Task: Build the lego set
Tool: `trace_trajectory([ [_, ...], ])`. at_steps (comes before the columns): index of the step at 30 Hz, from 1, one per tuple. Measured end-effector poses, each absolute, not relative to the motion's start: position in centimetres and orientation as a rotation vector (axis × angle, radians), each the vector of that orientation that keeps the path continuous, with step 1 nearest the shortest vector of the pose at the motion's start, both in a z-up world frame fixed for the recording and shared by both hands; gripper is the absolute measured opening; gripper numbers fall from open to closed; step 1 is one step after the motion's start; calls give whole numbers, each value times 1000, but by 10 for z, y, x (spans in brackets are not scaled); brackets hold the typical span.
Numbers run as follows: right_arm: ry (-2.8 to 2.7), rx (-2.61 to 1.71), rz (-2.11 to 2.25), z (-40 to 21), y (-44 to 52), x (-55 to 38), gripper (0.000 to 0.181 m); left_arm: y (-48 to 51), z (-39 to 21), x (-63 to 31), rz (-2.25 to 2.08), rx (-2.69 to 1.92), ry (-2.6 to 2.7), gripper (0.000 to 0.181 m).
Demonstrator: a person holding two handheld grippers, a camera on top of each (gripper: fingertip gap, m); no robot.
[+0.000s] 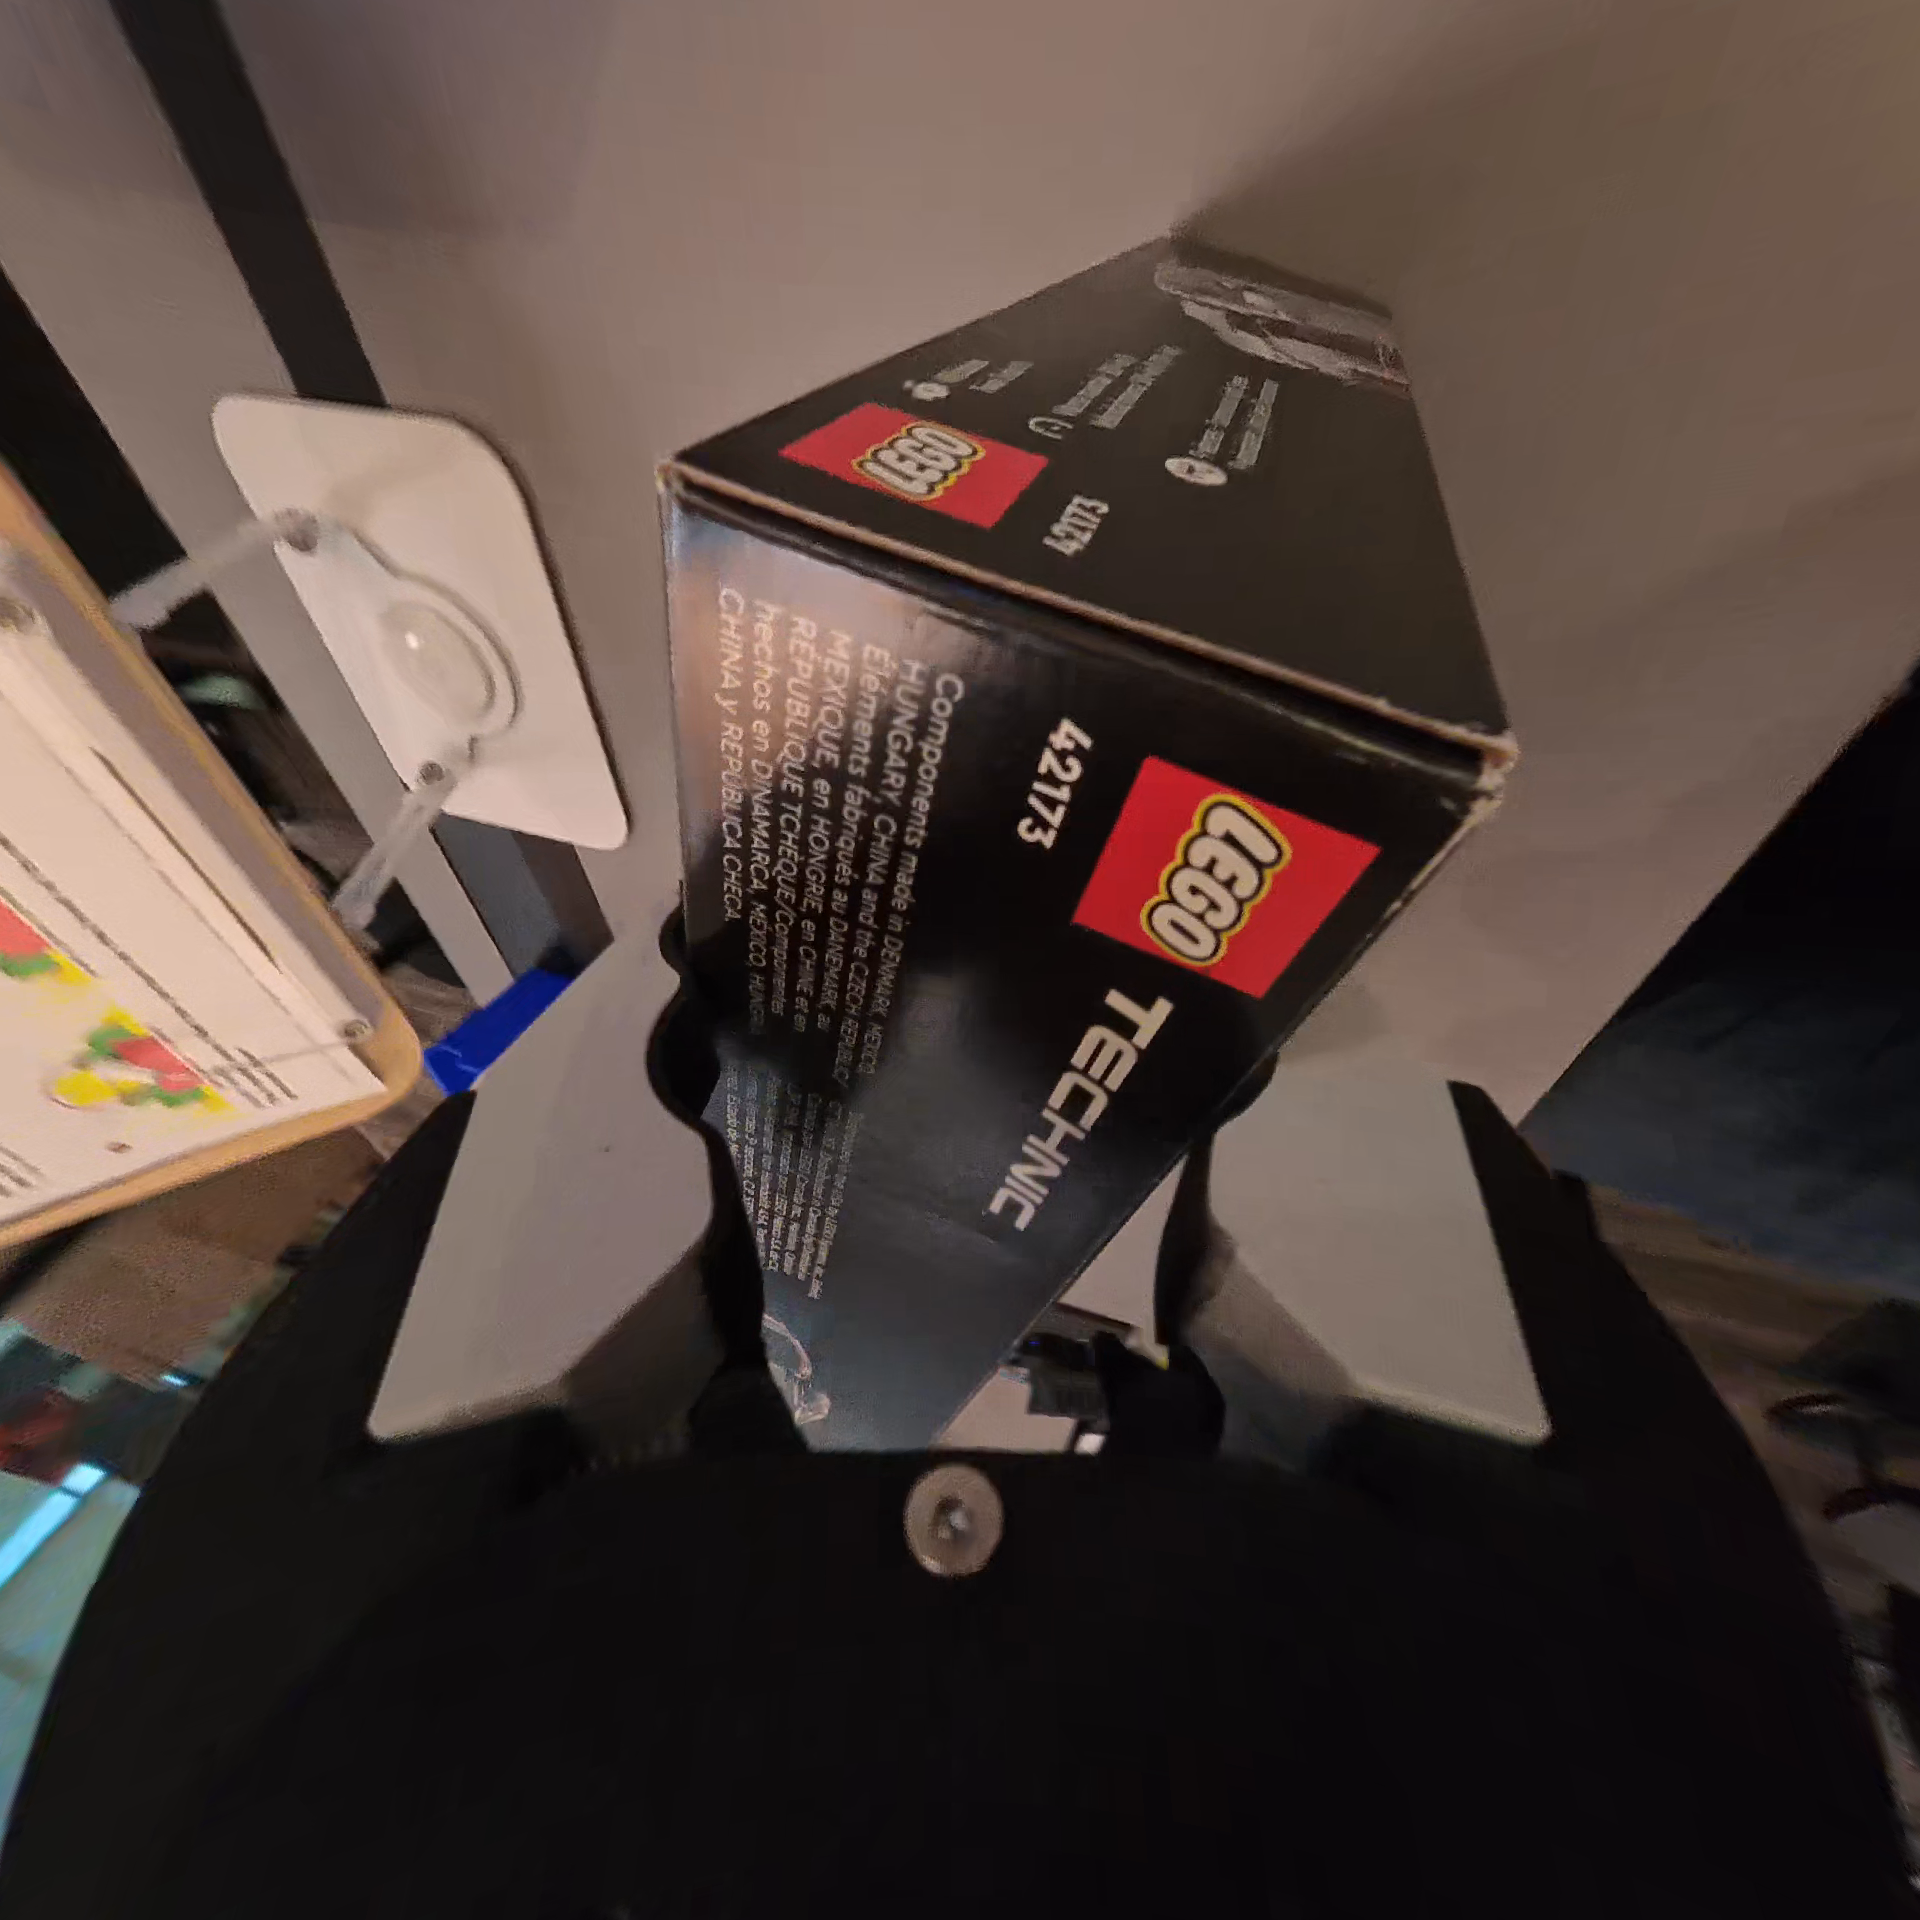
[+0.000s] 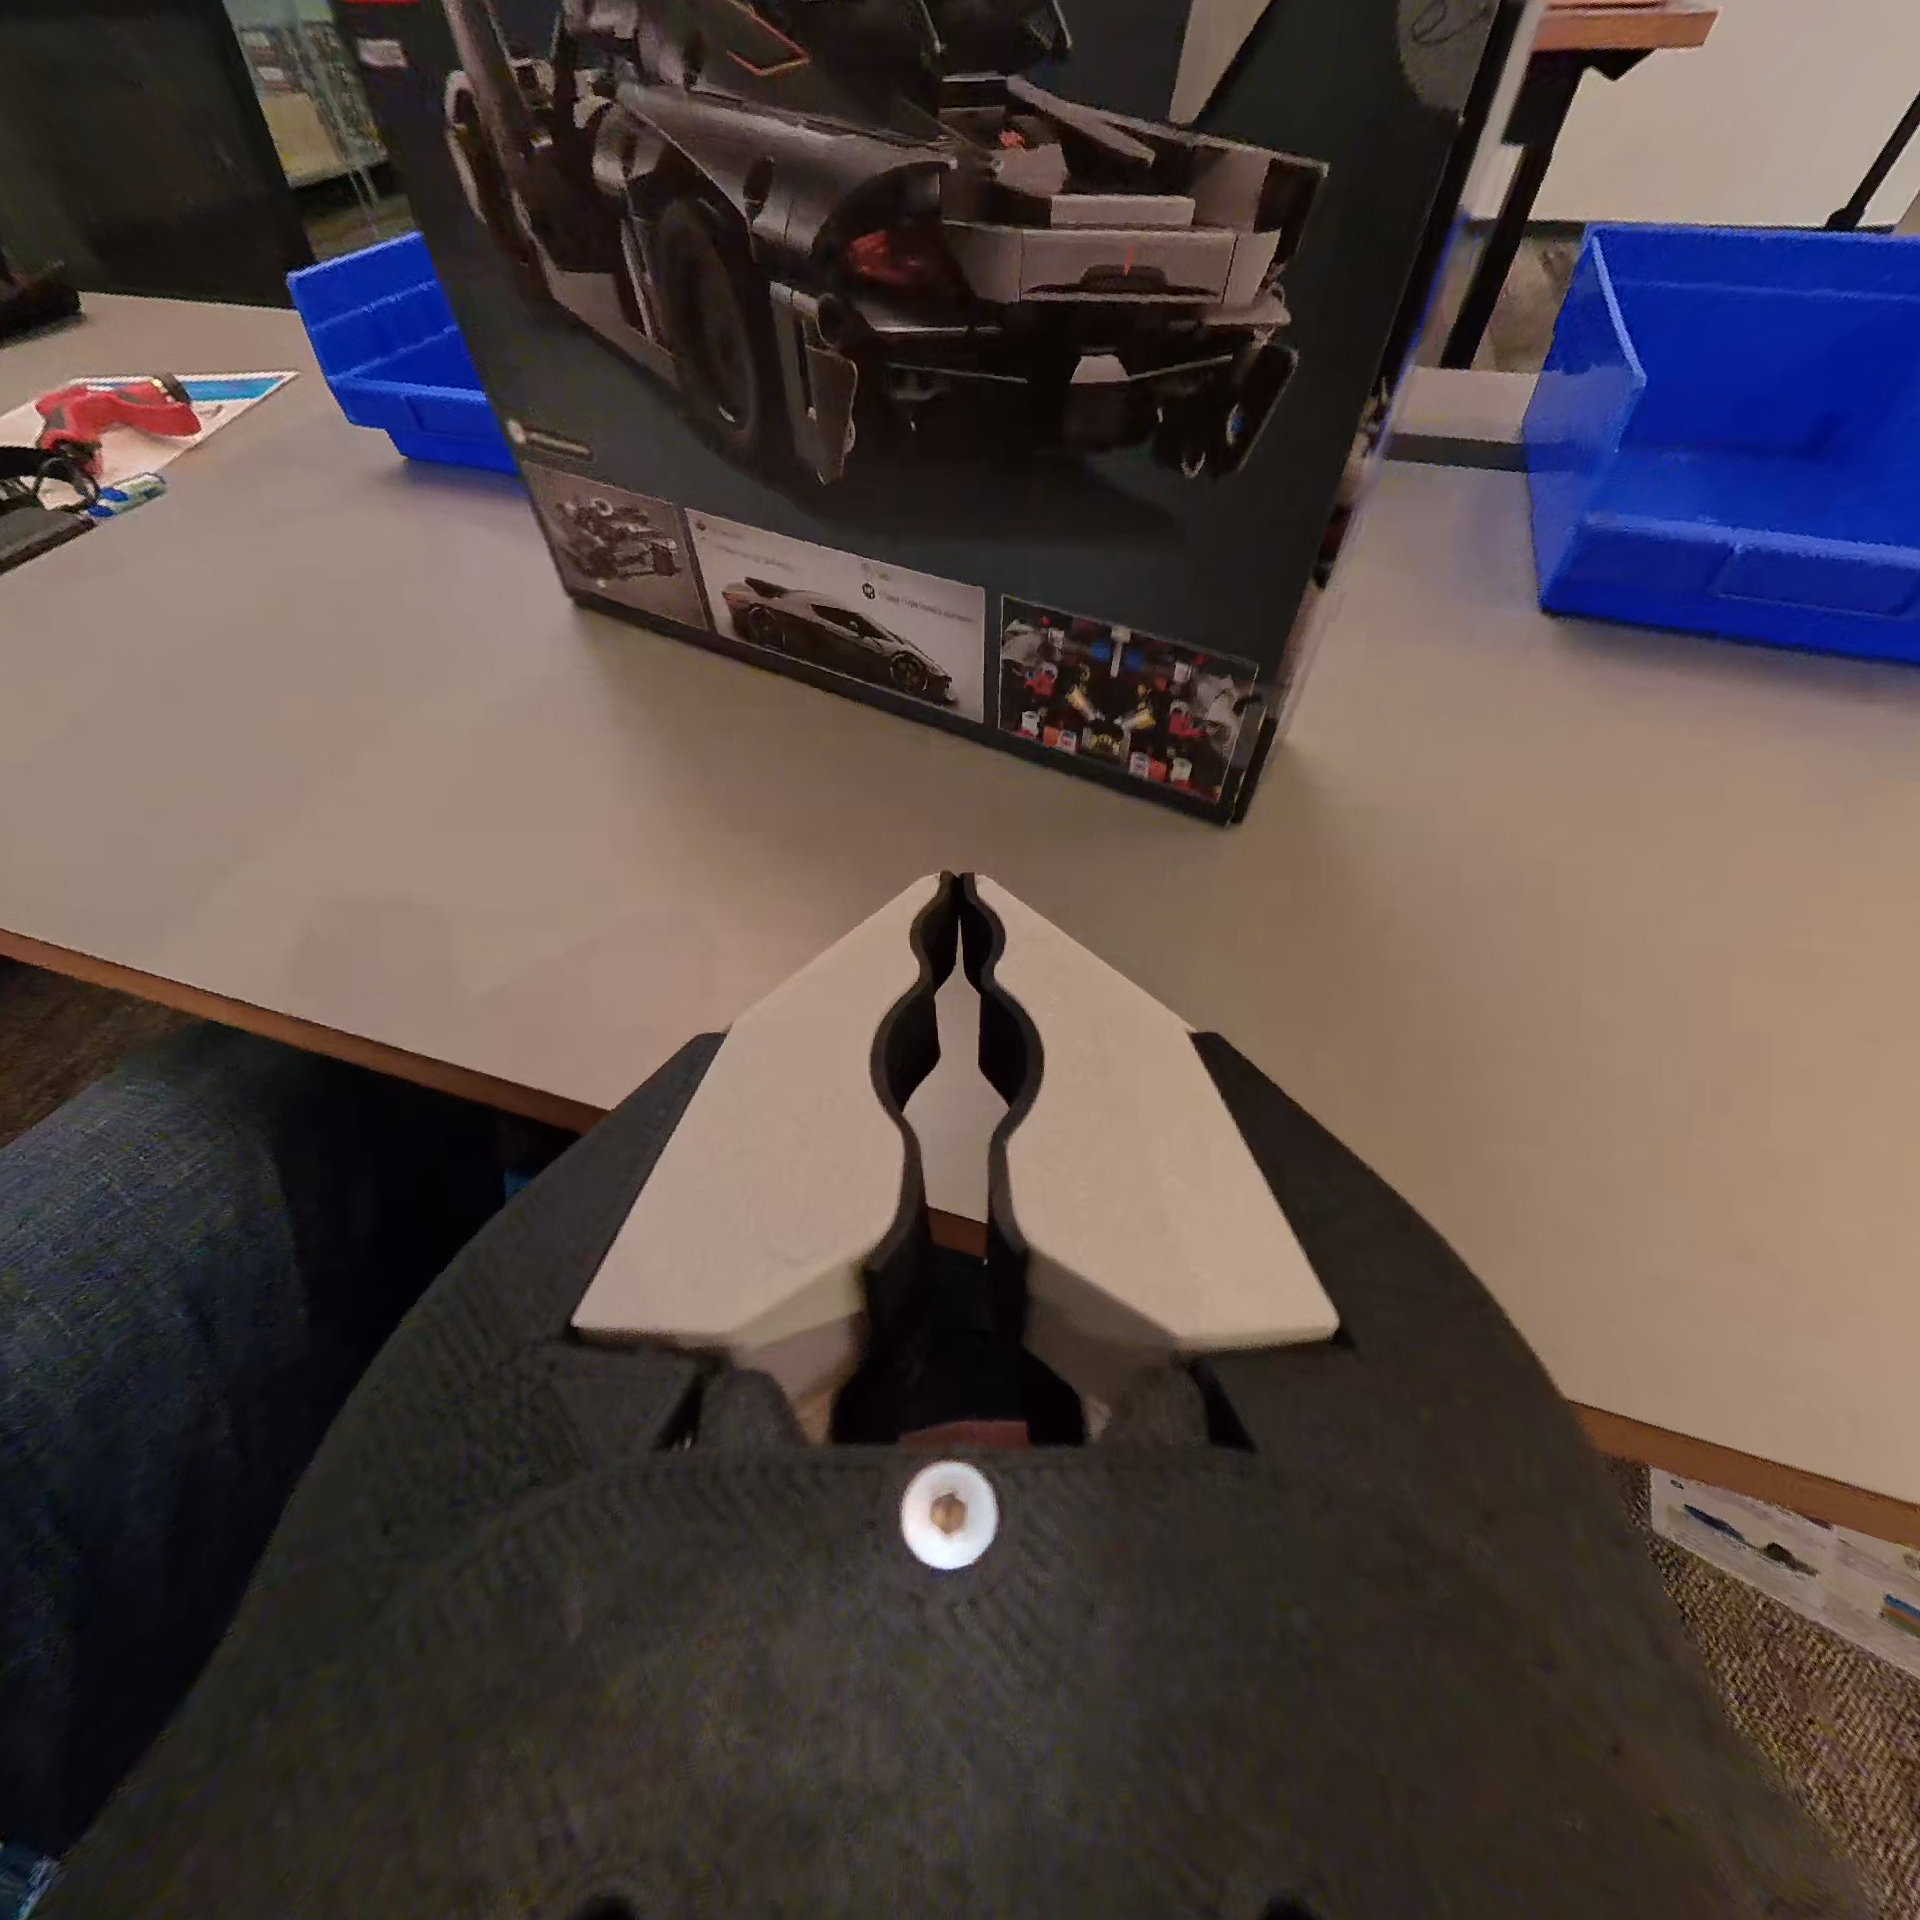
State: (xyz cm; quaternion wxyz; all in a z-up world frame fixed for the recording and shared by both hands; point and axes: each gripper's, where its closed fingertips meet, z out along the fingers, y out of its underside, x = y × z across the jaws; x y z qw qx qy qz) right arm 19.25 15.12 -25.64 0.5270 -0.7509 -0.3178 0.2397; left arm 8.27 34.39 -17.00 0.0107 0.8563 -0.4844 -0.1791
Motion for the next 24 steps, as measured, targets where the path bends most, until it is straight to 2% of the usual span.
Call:
trace_trajectory([
  [4,-732,-1808,551,-258,157,193,0,371,-171,69,-539,2811,-1326,95],
  [10,-735,-1827,515,-264,158,186,0,371,-171,70,-507,2808,-1378,97],
  [14,-733,-1820,500,-263,156,180,0,371,-167,74,-541,2848,-1511,117],
  [18,-729,-1821,494,-261,156,177,0,370,-125,86,-556,3094,-1606,137],
  [21,-723,-1821,499,-259,157,174,0,344,-77,90,-550,3322,-1648,131],
  [24,-717,-1820,502,-255,159,168,0,299,-41,87,-446,3554,-1643,111],
])
